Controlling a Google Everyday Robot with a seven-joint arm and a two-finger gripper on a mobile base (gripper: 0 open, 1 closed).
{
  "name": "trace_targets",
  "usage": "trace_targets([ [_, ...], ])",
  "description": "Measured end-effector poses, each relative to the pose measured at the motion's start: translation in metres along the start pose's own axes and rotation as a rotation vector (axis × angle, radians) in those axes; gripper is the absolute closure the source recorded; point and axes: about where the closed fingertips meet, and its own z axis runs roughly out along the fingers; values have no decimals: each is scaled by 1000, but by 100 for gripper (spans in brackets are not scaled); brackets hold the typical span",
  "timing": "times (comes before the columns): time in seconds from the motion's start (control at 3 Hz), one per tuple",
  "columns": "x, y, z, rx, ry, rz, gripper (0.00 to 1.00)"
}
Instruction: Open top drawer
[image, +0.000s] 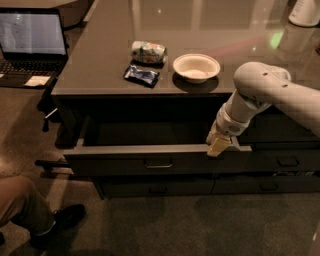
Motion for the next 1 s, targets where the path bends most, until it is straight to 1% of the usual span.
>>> trace_targets([
  [0.33, -9, 8, -56, 55, -28, -82, 16],
  [0.67, -24, 10, -113, 133, -81, -127, 0],
  [1.0, -37, 4, -133, 184, -137, -109, 18],
])
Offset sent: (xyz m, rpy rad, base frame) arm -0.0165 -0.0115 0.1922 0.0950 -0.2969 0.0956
